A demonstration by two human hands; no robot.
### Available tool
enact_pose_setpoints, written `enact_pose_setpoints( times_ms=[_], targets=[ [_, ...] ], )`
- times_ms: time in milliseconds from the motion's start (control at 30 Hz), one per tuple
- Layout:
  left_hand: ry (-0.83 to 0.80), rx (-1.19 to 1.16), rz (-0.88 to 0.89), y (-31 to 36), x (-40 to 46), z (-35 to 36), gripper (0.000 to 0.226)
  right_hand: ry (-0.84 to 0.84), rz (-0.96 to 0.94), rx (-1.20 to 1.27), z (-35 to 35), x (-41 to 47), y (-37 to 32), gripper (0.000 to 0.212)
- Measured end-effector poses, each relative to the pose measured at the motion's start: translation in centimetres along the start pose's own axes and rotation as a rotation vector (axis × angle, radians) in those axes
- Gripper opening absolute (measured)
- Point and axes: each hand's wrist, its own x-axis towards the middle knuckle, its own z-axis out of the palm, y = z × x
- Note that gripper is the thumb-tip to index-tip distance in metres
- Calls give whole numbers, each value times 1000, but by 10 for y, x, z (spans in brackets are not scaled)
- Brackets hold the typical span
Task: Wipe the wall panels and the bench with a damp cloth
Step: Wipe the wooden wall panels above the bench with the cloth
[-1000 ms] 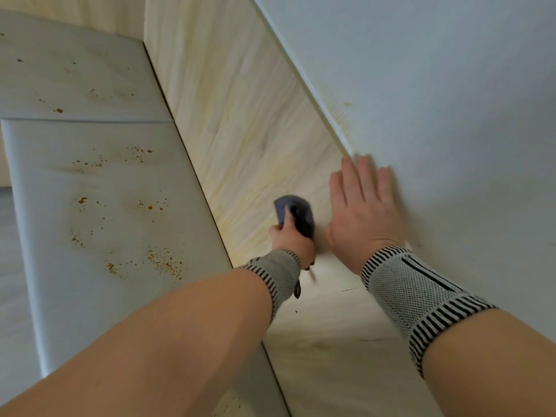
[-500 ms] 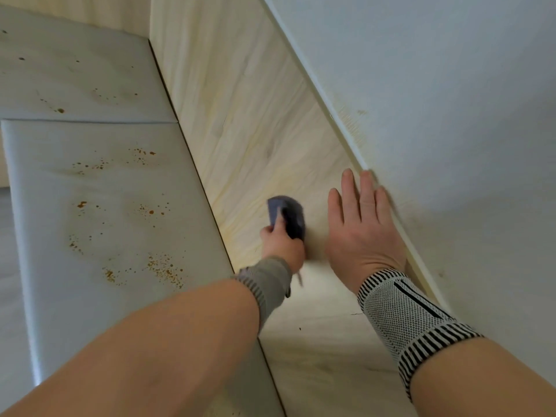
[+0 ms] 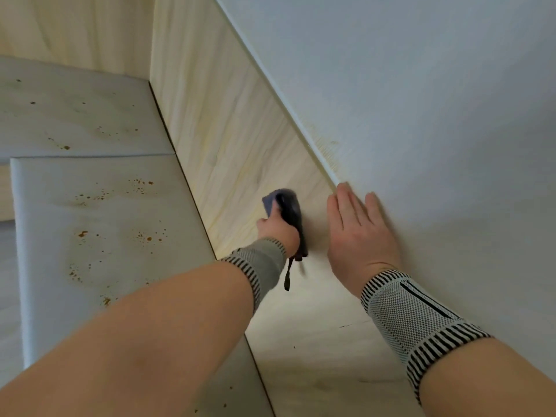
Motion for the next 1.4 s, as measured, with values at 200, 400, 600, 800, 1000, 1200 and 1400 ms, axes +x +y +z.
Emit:
enact_pose_setpoints(
  times_ms=[200, 400, 600, 800, 1000, 1200, 1400],
  targets=[
    [-45, -62, 122, -12, -47, 8, 66, -53, -49, 81, 8, 2, 0, 63],
    [186, -74, 479, 14, -18, -18, 67, -81, -32, 72, 9, 2, 0, 63],
    [-30, -5, -37, -6, 19, -16, 56, -97, -46, 46, 12, 1, 0, 62],
    [27, -366, 301, -8, -47, 4, 46, -181, -55, 24, 8, -1, 0, 73],
    [-210, -1018, -111, 25, -56, -31, 34, -139, -97, 97, -8, -7, 0, 77],
    [-383, -986, -100, 8, -43, -53, 59, 66, -171, 77, -9, -4, -8, 59],
    [-505, -967, -127, 1, -37, -63, 52, -72, -111, 59, 6, 15, -38, 37]
  ],
)
